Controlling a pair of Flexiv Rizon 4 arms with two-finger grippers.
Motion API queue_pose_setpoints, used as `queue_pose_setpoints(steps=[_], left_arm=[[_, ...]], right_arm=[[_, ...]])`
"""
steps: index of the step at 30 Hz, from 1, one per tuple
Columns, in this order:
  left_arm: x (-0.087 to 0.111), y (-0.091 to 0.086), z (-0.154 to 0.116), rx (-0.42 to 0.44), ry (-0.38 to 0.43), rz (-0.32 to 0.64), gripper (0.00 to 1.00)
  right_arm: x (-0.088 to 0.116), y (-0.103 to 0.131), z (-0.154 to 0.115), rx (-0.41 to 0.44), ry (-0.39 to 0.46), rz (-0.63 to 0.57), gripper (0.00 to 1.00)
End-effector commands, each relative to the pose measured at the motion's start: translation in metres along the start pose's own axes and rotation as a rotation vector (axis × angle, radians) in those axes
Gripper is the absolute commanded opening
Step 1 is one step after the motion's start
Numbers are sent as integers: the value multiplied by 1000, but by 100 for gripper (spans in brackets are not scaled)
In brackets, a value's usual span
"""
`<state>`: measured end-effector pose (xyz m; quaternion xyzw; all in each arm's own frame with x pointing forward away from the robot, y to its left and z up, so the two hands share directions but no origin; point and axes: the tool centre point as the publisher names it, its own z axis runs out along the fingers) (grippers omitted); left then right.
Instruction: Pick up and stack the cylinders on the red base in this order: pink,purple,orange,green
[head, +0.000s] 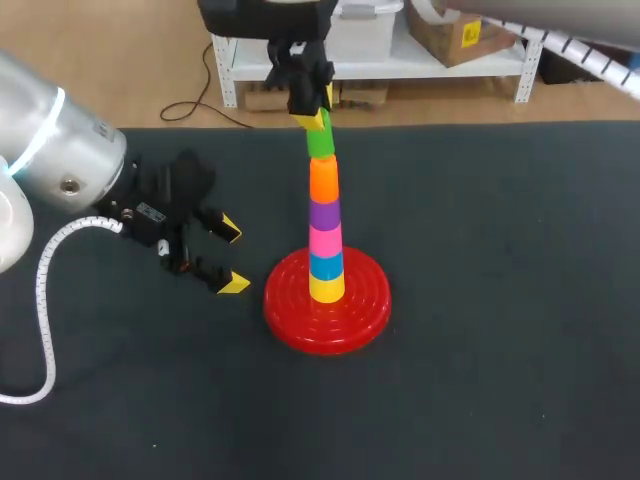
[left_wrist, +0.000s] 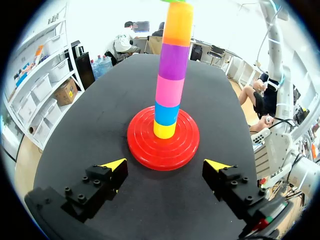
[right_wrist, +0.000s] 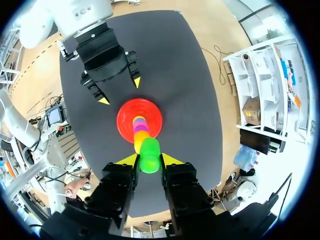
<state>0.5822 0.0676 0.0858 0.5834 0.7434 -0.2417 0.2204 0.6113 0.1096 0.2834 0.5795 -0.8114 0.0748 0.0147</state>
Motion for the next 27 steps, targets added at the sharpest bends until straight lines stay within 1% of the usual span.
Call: queue_pose_setpoints(steps=[1, 11, 21, 27], left_arm=[[0, 1, 0, 1, 4, -1, 100], [0, 1, 0, 1, 4, -1, 100], [0, 1, 0, 1, 4, -1, 100], [0, 1, 0, 1, 4, -1, 100]], right_arm=[[-3, 0, 1, -3, 6, -2, 0], [1, 2, -6, -2, -11, 0, 0], [1, 8, 4, -15, 3, -7, 0], [2, 5, 5, -19, 6, -1, 0]])
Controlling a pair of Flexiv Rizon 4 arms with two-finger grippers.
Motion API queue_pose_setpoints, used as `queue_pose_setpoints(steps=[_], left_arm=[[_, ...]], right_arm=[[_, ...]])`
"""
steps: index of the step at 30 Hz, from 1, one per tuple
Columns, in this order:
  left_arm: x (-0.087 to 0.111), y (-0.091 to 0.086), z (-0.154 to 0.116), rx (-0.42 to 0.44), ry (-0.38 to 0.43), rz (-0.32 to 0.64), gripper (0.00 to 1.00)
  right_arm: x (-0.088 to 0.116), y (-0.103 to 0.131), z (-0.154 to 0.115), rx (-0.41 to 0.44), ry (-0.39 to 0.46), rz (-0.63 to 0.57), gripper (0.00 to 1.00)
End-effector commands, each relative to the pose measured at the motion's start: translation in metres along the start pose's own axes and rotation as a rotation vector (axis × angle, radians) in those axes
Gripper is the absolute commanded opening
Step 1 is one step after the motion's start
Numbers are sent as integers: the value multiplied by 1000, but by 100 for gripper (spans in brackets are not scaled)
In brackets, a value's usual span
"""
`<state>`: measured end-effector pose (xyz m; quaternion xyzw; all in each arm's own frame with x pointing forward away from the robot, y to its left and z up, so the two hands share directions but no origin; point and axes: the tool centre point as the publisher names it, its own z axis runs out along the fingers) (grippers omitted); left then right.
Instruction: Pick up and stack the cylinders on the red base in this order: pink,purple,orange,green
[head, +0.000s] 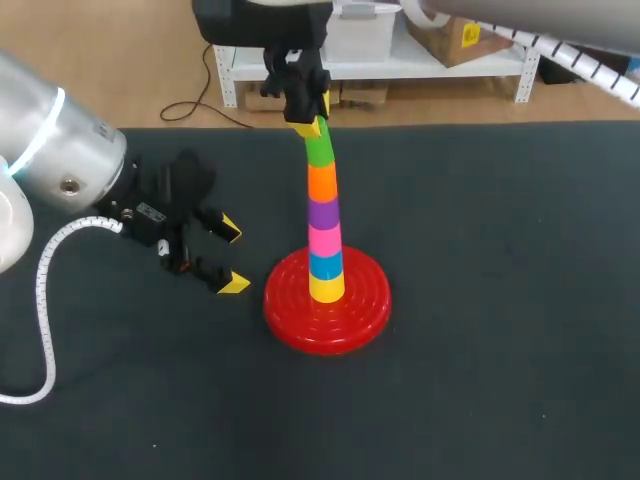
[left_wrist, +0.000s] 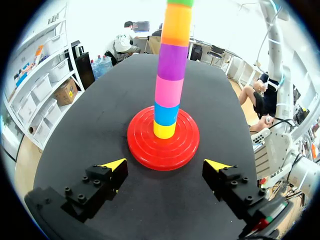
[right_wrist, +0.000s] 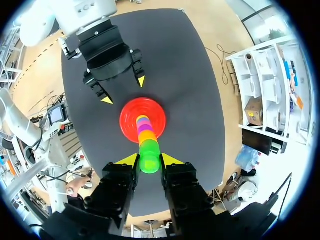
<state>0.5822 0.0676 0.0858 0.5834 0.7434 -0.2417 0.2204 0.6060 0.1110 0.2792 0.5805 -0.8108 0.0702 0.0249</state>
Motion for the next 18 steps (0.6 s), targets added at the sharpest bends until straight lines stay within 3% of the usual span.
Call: queue_pose_setpoints(steps=[1, 18], left_arm=[[0, 1, 0, 1, 4, -1, 100], [0, 1, 0, 1, 4, -1, 100]], right_arm=[[2, -1, 1, 0, -6, 3, 0], [-3, -12, 36, -78, 51, 50, 0]])
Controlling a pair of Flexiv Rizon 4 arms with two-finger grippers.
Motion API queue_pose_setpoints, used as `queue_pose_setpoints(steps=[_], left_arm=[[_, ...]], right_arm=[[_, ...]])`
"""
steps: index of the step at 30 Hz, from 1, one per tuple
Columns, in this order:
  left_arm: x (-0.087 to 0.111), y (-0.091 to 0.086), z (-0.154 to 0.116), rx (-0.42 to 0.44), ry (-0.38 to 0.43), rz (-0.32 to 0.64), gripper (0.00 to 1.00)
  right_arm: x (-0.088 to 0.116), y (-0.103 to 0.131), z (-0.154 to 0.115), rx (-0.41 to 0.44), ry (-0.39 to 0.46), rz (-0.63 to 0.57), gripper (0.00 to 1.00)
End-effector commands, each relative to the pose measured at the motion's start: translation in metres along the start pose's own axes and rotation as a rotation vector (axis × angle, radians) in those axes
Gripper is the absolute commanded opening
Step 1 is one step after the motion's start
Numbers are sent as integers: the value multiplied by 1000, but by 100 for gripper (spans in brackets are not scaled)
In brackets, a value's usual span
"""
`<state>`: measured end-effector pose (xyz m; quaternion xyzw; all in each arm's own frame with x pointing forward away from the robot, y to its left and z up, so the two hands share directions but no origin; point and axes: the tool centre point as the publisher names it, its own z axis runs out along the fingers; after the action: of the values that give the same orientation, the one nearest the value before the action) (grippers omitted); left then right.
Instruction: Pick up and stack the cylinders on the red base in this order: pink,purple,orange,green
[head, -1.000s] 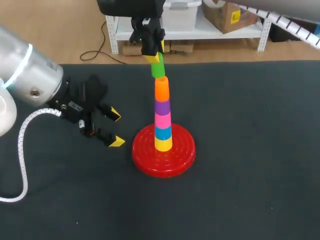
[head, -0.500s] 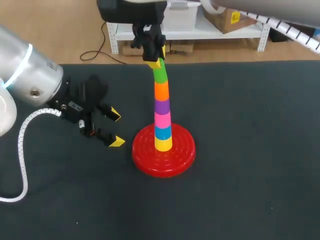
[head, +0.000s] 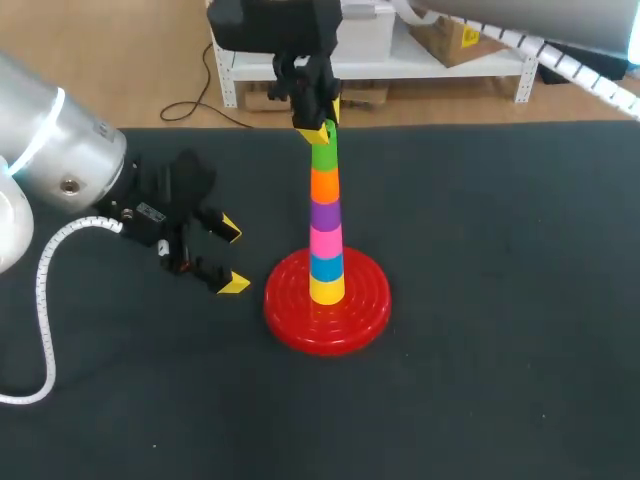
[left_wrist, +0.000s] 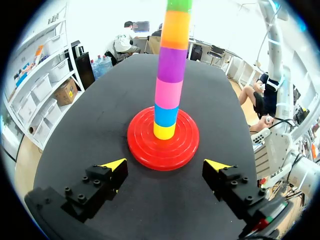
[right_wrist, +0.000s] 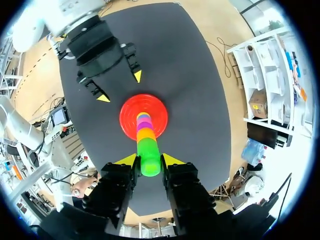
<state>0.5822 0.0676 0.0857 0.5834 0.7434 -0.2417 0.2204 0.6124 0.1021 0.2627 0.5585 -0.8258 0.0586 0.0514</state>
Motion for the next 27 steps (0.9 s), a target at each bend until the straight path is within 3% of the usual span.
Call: queue_pose_setpoints(steps=[1, 7, 8, 9, 10, 27], left_arm=[[0, 1, 0, 1, 4, -1, 100], [0, 1, 0, 1, 4, -1, 100], [0, 1, 0, 1, 4, -1, 100], [0, 1, 0, 1, 4, -1, 100], [0, 1, 0, 1, 4, -1, 100], [0, 1, 0, 1, 4, -1, 100]], right_arm=[[-8, -5, 20, -27, 23, 2, 0], [-3, -3, 15, -15, -7, 22, 0], [-1, -2, 12, -7, -13, 29, 35], [1, -2, 8, -2, -21, 45, 86], [2, -1, 5, 29, -3, 59, 100], [2, -1, 5, 29, -3, 59, 100]])
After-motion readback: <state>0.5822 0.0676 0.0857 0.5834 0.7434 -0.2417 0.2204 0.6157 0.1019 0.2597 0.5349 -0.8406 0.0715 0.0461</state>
